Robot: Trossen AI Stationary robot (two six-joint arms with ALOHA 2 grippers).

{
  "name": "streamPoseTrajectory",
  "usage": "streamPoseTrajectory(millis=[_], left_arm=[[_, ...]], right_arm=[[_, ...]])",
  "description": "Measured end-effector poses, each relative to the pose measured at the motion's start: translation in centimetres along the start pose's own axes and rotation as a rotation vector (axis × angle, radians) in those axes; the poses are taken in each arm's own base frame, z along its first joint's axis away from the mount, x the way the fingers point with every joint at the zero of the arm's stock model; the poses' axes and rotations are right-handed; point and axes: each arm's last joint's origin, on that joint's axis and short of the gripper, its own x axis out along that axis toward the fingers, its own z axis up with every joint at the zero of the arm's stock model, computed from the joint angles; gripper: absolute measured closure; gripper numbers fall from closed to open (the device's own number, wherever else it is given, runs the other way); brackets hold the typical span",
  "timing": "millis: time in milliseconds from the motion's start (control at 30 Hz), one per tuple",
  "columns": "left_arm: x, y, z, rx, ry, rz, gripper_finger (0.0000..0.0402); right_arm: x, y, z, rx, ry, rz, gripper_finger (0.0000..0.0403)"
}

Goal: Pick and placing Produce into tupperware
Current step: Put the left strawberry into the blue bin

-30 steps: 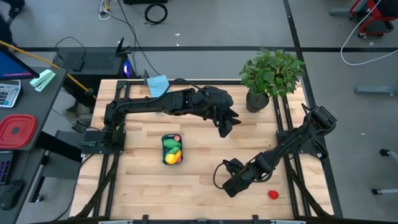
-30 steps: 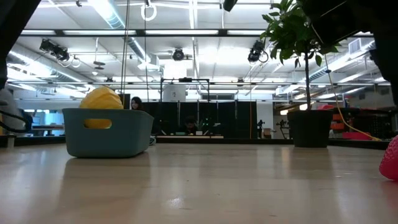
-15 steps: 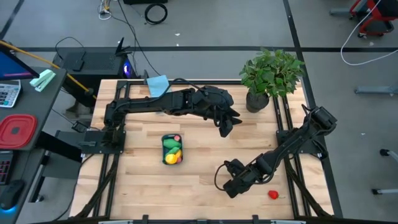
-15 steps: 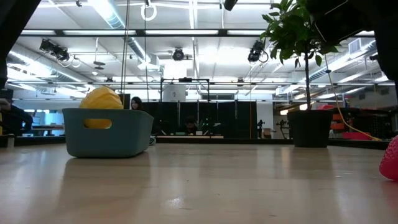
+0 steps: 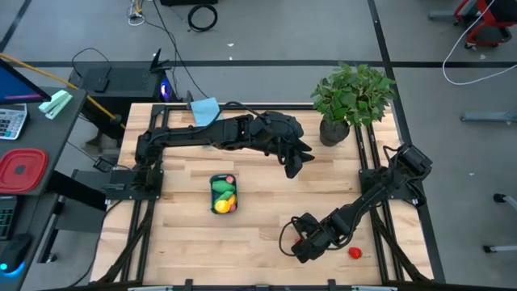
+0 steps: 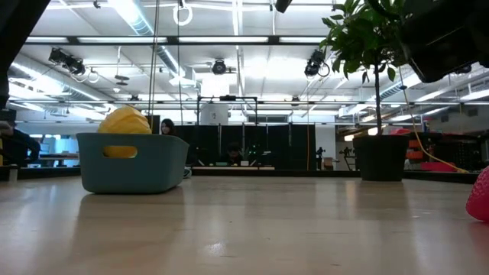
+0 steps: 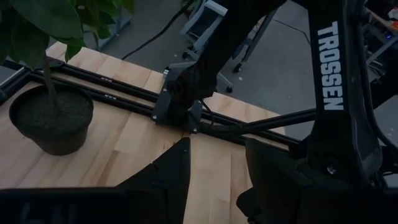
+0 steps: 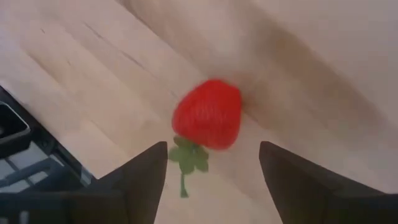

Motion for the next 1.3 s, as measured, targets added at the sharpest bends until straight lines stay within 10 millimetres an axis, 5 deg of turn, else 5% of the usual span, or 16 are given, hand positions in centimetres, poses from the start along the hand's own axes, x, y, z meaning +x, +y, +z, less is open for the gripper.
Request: streamPoseTrajectory(millis=[633,1300], left_arm=[[0.0,0.1,0.8,0.001,-0.074,-0.018,0.0239],[0.0,0.3,0.8,-0.001,-0.067,-0.012,0.0239]], right_arm=[[0.1,0.4,0.3,-0.015,-0.014,0.040,0.0146],[2.4,0.1,1.0,0.002,-0.015,-0.013,0.0146]])
